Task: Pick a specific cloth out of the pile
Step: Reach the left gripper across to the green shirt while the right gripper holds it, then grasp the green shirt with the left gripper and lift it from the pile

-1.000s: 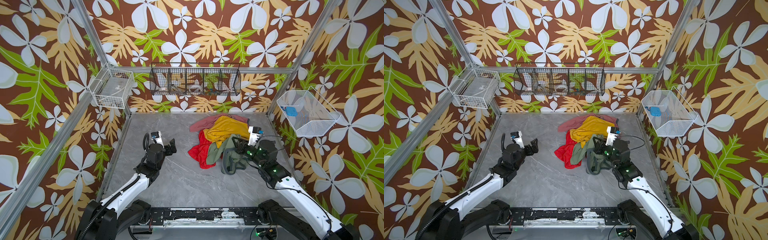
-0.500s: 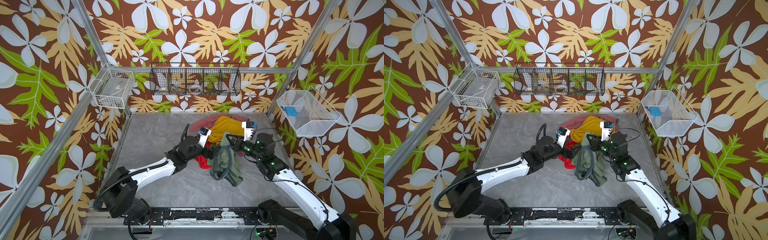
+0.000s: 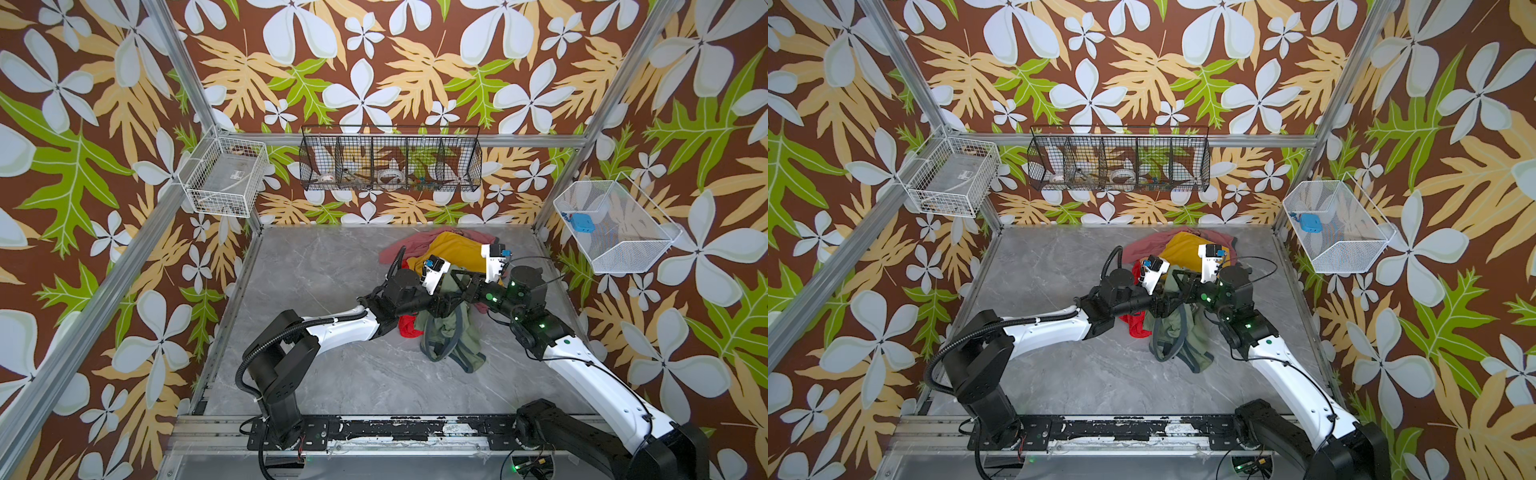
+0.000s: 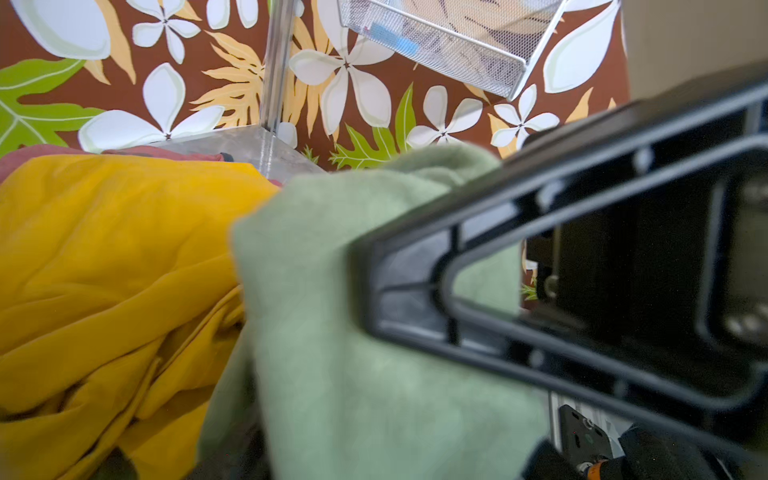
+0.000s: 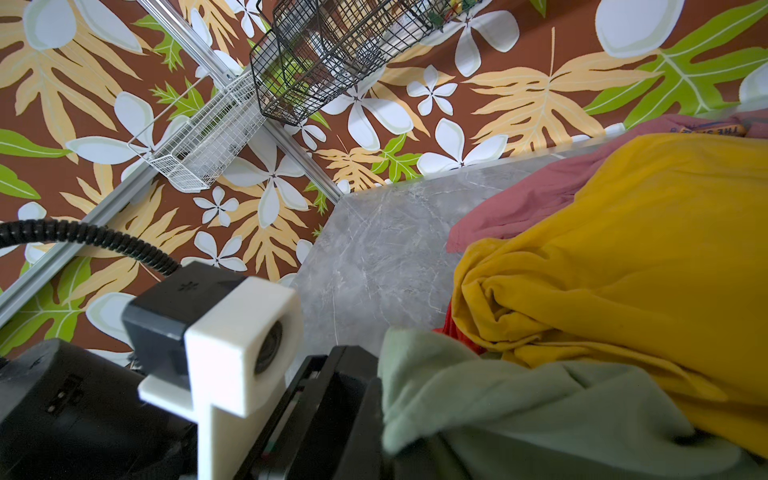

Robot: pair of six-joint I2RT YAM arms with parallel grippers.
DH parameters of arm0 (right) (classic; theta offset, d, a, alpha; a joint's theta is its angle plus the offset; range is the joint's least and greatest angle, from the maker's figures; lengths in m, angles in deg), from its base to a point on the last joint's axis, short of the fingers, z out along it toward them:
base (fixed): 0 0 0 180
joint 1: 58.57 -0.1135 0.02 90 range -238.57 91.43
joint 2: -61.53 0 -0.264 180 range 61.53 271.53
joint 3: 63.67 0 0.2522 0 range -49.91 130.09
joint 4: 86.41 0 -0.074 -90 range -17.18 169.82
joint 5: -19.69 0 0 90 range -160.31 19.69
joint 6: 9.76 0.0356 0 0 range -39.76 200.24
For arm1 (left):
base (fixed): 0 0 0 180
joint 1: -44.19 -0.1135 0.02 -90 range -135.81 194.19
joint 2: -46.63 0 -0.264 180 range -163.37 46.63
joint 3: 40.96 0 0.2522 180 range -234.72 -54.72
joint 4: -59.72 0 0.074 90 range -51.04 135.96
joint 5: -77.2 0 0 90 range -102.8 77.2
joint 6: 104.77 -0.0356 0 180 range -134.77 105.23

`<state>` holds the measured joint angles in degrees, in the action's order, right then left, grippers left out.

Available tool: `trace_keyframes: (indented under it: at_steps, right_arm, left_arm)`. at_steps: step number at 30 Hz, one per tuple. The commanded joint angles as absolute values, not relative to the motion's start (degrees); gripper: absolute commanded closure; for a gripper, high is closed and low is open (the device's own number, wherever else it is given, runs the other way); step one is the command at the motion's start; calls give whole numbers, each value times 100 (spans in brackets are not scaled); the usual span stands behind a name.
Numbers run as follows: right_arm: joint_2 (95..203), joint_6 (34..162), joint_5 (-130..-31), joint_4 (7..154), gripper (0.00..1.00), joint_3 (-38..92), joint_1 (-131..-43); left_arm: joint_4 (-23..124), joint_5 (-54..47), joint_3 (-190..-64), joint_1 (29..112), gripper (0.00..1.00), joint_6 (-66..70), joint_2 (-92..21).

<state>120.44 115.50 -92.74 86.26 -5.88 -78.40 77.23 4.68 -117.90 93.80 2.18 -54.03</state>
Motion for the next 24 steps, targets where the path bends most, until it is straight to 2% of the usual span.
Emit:
trace_keyframes:
  at_steps: [1, 3, 5, 7, 8, 10, 12, 16, 19, 24]
  right_arm:
    - [12067, 11435, -9158, 8758, 100, -533, -7835]
    - [12109, 11429, -9088, 8685, 100, -509, -7804]
    - [12179, 11354, -9010, 8437, 78, -427, -7706]
    - [12195, 11218, -8903, 8217, 73, -379, -7575]
    - [12168, 11125, -8800, 8137, 61, -377, -7495]
    - [12063, 10925, -8341, 7958, 31, -368, -7448]
    - [11960, 10695, -7985, 7858, 12, -376, -7448]
    - [11909, 10257, -7460, 7461, 2, -300, -7442]
    - [11935, 10161, -6961, 7214, 1, -354, -7376]
    - [11916, 10355, -6867, 7367, 0, -671, -7064]
  left_arm:
    - [7856, 341, -11853, 9385, 61, 385, -5436]
    - [7706, 175, -11886, 9385, 79, 370, -5386]
    - [7463, -155, -11923, 9385, 100, 381, -5261]
    - [7360, -390, -11896, 9385, 100, 418, -5076]
    - [7369, -439, -11863, 9385, 100, 449, -4981]
    - [7376, -382, -11844, 9385, 100, 572, -4846]
    - [7375, -293, -11854, 9385, 100, 788, -4757]
    - [7317, -199, -11825, 9418, 100, 1238, -4600]
    - [7061, -438, -11803, 9614, 100, 1162, -4382]
    - [6279, -1084, -11988, 10062, 100, 770, -4095]
